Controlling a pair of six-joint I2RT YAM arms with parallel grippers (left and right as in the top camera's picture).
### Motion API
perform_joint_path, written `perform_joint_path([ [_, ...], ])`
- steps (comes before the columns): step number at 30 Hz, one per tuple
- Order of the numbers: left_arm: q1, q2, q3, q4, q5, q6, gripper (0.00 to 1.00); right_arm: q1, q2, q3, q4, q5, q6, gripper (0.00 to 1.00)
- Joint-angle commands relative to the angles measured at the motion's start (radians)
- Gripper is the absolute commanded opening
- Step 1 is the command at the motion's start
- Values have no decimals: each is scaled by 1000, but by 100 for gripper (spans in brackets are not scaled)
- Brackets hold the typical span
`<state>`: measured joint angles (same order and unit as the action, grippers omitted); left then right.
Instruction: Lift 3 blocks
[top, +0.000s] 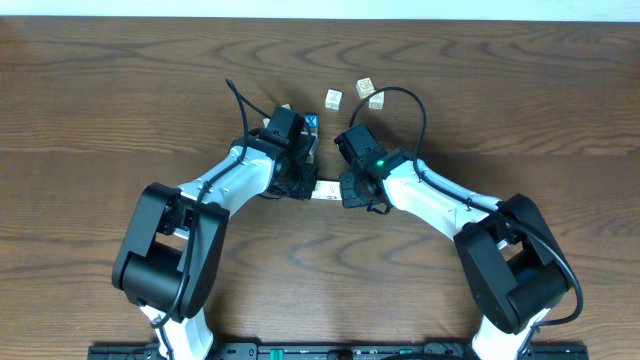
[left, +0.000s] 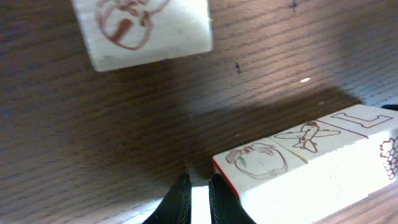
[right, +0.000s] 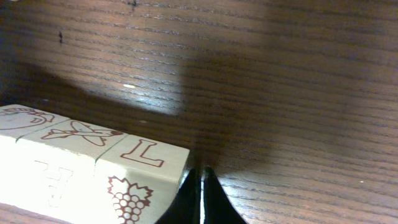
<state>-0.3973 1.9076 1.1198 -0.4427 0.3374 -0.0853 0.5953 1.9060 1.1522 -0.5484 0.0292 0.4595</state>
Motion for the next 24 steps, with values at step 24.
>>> perform_joint_path([
  [24,44,28,-3,-30,-72,0,13,-69,10,26,-25,73,111,6],
])
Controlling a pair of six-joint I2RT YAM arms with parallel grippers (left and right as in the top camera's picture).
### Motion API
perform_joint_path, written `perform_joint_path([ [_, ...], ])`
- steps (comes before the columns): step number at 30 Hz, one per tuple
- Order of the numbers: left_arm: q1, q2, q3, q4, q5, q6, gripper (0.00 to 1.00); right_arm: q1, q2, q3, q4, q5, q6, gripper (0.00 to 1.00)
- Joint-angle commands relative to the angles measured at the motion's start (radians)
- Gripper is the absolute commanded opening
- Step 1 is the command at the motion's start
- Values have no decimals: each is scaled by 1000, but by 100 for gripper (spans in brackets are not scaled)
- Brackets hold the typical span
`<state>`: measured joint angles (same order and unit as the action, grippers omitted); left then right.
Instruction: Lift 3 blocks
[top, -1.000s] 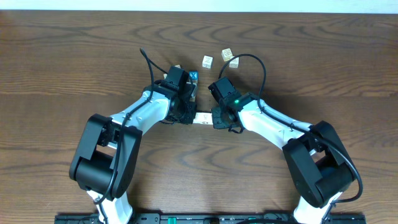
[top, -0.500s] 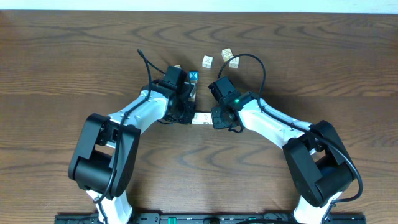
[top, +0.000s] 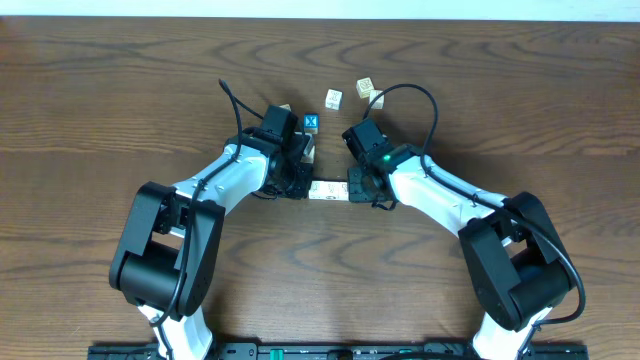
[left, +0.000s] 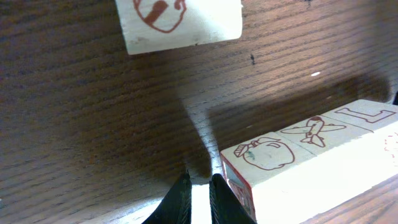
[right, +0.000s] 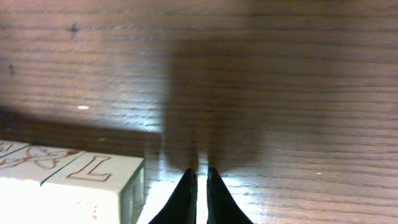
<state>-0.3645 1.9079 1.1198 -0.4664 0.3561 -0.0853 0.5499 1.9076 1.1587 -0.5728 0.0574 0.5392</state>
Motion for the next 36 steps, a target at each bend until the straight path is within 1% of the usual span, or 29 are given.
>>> perform_joint_path([
  [1,18,24,-3,-6,-118,1,13,-33,8,19,-1,49,27,7],
  [3,35,11,-2,-6,-155,1,13,-56,8,19,5,51,9,8],
  [5,69,-13,2,-6,-186,1,13,-85,7,20,29,51,-21,12],
  [9,156,-106,26,-6,-189,1,13,-151,7,22,132,50,-121,24],
  [11,195,-174,33,-5,-189,1,13,-180,7,26,196,50,-184,33],
  [15,269,-380,37,-4,-189,1,17,-240,7,39,352,52,-324,49],
  [16,280,-429,37,-7,-189,1,22,-254,7,39,403,57,-354,52],
  [18,298,-547,37,-9,-189,1,23,-276,7,39,488,95,-383,63],
  [20,306,-671,37,-12,-189,1,27,-296,8,39,572,172,-388,83],
  [21,306,-721,36,-13,-189,1,29,-304,8,39,610,209,-388,88],
  [22,306,-769,36,-15,-189,1,34,-311,8,39,642,237,-388,93],
  [23,306,-826,36,-20,-189,1,41,-320,8,39,687,263,-388,99],
  [24,306,-875,36,-24,-194,2,44,-325,8,39,713,272,-388,99],
  [27,306,-1013,36,-63,-260,2,64,-343,8,39,784,279,-388,99],
  [28,306,-1041,36,-76,-277,1,67,-348,8,39,794,278,-388,99],
  [31,306,-1117,36,-111,-321,2,69,-358,8,39,796,278,-388,99],
  [36,306,-1177,36,-132,-323,1,71,-359,8,39,731,278,-388,99],
])
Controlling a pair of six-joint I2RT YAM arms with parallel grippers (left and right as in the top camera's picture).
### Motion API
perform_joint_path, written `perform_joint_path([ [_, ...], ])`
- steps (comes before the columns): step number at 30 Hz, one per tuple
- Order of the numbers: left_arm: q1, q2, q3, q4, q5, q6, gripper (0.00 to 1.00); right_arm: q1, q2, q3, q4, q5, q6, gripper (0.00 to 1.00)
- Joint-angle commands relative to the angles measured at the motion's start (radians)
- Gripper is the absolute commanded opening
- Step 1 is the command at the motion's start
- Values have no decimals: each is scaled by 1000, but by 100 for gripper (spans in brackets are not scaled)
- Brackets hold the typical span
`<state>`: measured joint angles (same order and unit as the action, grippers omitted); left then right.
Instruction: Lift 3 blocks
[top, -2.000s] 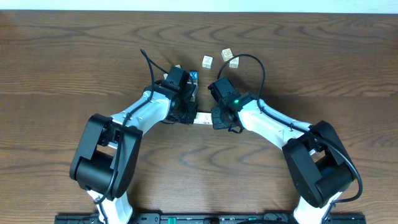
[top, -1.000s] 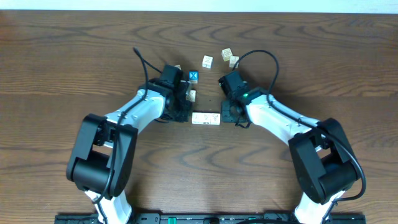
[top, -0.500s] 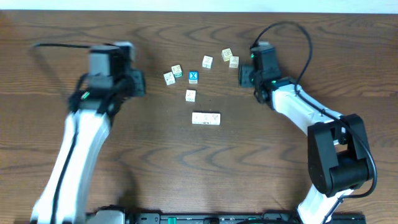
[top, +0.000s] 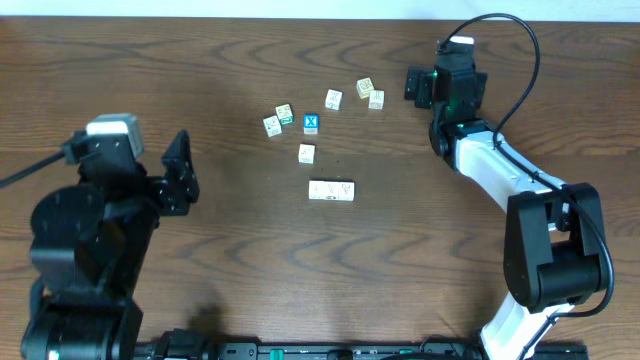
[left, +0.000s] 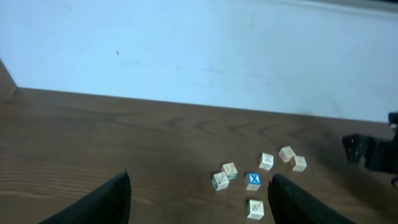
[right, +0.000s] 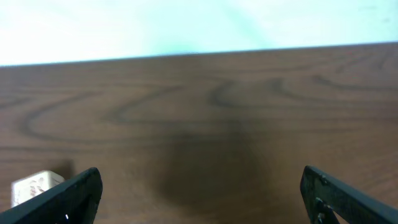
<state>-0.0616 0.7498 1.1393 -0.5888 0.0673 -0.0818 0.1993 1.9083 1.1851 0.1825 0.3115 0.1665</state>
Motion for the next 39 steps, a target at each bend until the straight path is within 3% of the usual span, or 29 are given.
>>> perform_joint_path([
  [1,3,-23,17,-13,-34,-2,72,-8,7,13,-42,24,-15,99],
  [20,3,-22,17,-83,-13,-1,73,-8,7,13,-282,21,-15,99],
  [28,-1,-5,-20,-58,-34,142,73,-8,7,13,-293,21,-15,99],
  [30,0,-18,-69,36,-30,160,73,-8,7,13,-293,21,-15,99],
  [35,0,-172,-423,616,56,272,73,-8,7,13,-293,21,-15,99],
  [39,8,-331,-703,858,45,272,73,-8,7,13,-293,21,-15,99],
])
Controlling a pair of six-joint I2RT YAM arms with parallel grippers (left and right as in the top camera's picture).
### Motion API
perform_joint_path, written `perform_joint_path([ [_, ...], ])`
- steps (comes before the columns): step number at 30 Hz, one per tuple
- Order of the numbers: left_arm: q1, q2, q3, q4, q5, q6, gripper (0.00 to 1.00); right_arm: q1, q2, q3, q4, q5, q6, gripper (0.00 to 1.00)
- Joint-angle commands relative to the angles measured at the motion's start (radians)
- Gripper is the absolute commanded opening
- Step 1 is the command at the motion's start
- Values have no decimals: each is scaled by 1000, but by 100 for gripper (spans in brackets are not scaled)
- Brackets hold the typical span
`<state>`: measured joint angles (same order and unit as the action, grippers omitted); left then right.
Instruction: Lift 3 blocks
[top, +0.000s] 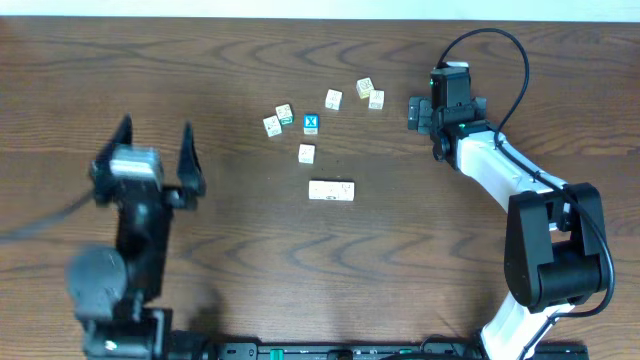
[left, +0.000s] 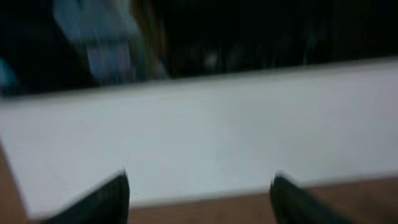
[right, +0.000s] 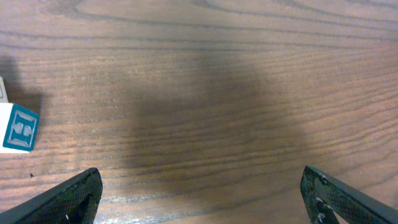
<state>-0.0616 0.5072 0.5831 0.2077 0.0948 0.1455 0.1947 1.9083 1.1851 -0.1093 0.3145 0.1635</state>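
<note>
A row of three cream blocks (top: 331, 190) lies on the table's middle, touched by neither gripper. Several loose blocks sit behind it: one (top: 306, 153) close by, a blue X block (top: 310, 123), and others further back. My left gripper (top: 155, 142) (left: 199, 199) is open and empty far to the left; its view is blurred and shows only a white wall. My right gripper (top: 444, 108) (right: 202, 199) is wide open and empty at the back right, looking down on bare wood. A teal H block (right: 18, 127) lies at that view's left edge.
Two small blocks (top: 272, 125) (top: 284, 114) stand left of the blue one, and three more (top: 333, 98) (top: 365, 87) (top: 376, 99) lie near the right gripper. The right arm's cable (top: 500, 45) loops over the back right. The wooden table (top: 560, 140) spreads all around.
The left arm has changed pose, and its camera now faces the wall instead of the blocks. The right gripper has tilted down toward the table and shifted slightly nearer. No block has moved.
Both grippers were shut and pressed against the two ends of the three-block row at the table's middle, and stayed so at the second moment. Then both arms were drawn back to the sides with jaws open, the row lying on the table. It lies there now.
</note>
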Motion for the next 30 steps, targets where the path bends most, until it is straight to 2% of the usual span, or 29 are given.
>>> perform_joint_path([
  [1,18,-124,-205,69,17,45,73,-3,7,13,-1,18,-12,99],
  [6,68,-247,-407,56,18,-6,73,-3,7,13,-1,18,-12,99],
  [11,102,-365,-530,38,18,-9,73,-3,7,13,-1,18,-12,99],
  [22,118,-506,-579,-267,-5,-23,73,-3,7,13,-1,18,-12,99],
  [27,117,-505,-579,-277,-9,-66,73,-3,7,13,-1,18,-12,99],
  [30,117,-505,-579,-277,-10,-145,73,-3,7,13,-1,18,-12,99],
])
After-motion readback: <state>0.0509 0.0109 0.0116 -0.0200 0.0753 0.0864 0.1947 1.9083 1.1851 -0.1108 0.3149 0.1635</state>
